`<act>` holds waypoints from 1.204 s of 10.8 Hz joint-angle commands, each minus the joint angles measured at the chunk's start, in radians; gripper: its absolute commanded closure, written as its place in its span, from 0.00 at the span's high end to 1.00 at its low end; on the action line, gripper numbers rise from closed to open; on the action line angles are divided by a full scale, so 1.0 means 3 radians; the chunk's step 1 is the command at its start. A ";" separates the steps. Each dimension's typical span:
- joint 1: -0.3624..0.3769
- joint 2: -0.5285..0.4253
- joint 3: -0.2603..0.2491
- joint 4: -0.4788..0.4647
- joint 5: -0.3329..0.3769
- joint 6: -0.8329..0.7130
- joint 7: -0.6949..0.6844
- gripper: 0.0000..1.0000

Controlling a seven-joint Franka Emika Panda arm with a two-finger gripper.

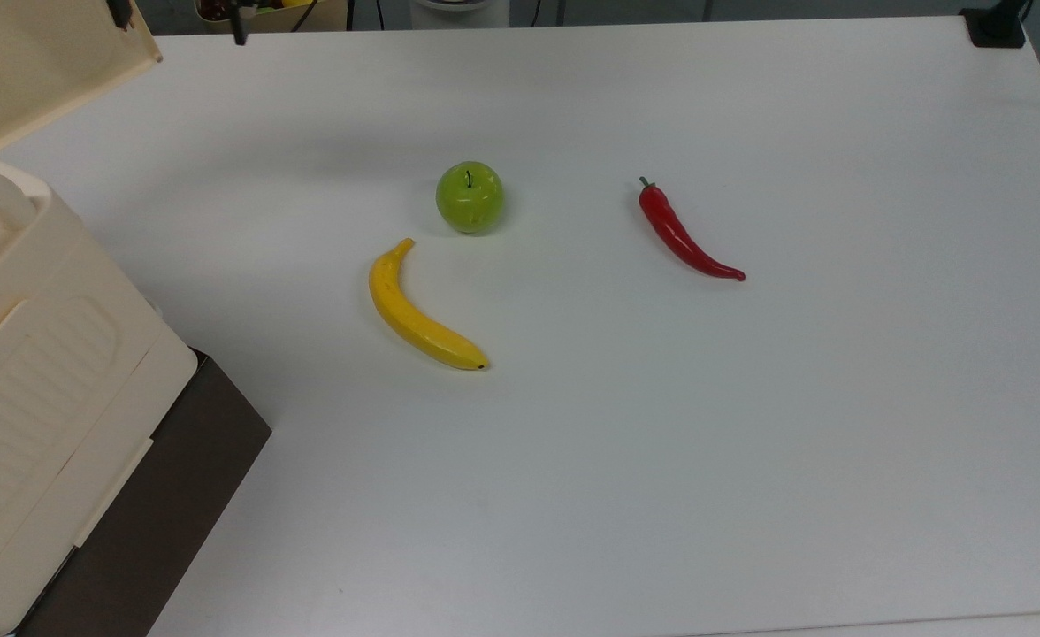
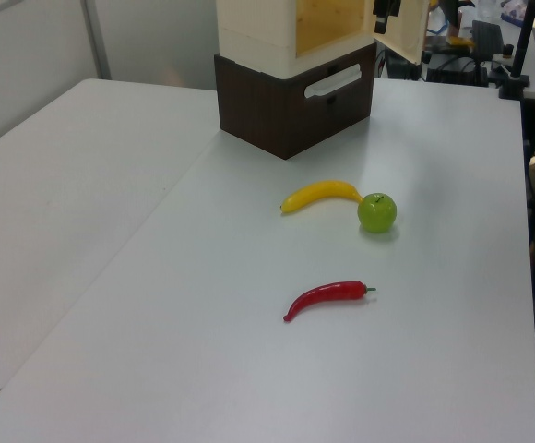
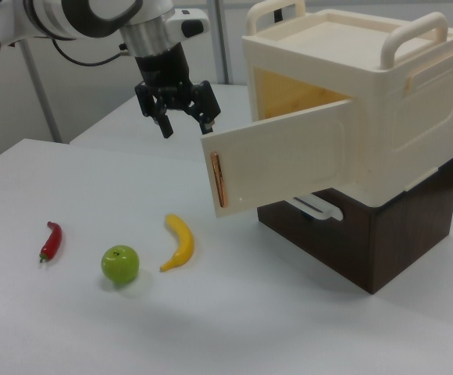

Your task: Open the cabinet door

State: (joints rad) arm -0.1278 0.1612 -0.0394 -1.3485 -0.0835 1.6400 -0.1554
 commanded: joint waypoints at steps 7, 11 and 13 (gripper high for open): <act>0.0680 -0.0347 0.0034 -0.0714 0.0212 -0.0144 0.0578 1.00; 0.0891 -0.0726 -0.0052 -0.1191 0.0130 -0.0057 0.0799 1.00; 0.0861 -0.0742 -0.0058 -0.1166 0.0130 -0.0067 0.0799 1.00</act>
State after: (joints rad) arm 0.1211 -0.0093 -0.0360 -1.6416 -0.0325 1.5915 0.0677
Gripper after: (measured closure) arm 0.000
